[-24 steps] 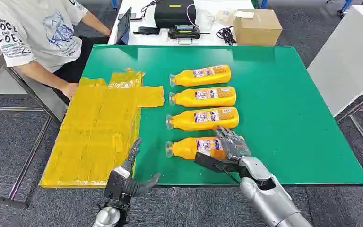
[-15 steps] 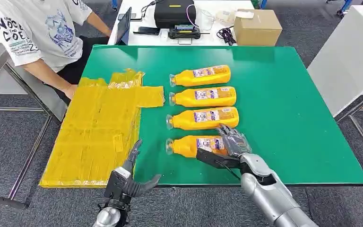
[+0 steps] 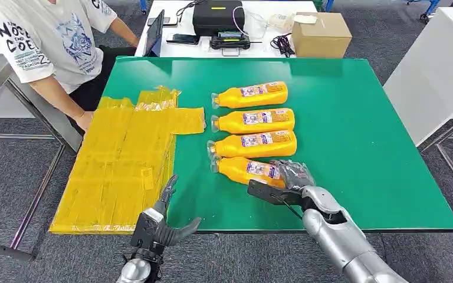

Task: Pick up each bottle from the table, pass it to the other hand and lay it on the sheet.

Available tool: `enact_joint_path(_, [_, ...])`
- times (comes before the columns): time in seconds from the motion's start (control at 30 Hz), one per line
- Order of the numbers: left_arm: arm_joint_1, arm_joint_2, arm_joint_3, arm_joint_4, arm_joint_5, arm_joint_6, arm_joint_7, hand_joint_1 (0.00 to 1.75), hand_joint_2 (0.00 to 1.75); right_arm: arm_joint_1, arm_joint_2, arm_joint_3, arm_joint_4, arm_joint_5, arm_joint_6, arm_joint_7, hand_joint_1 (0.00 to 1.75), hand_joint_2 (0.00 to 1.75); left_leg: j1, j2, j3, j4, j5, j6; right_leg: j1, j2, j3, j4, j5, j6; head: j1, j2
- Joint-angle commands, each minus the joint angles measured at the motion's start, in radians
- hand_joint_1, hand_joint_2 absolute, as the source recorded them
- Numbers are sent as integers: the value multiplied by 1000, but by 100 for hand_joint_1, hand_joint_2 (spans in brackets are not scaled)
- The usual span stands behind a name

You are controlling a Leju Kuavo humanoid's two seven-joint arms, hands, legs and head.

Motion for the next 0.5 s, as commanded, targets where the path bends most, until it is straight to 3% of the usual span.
enact_joint_path(0.03, [-34, 12, -11, 59, 8, -1, 4, 0, 175, 2, -11, 24, 64, -40, 7, -27, 175, 175, 1, -1, 2, -1, 0, -2, 2, -1, 3, -2, 0, -2, 0, 0])
enact_joint_path(0.1, [-36, 12, -14, 63, 11, -2, 1, 0, 175, 20, -6, 6, 38, -72, -19, -69, 175, 175, 1, -1, 2, -1, 0, -2, 2, -1, 3, -1, 0, -2, 0, 0])
enact_joint_path(0.3, [-13, 7, -34, 3, 54, -25, -18, 0, 175, 224, 189, -202, -342, -168, -392, -392, 175, 175, 2, 2, 0, 0, -1, -2, 2, 2, 0, 0, -1, -3, 0, 0])
enact_joint_path(0.5, [-8, 8, -40, -13, 60, -26, -18, 0, 175, 243, 204, -215, -375, -180, -405, -401, 175, 175, 3, 0, -2, 0, -2, -2, 3, 0, -2, 1, -2, -3, -1, 0])
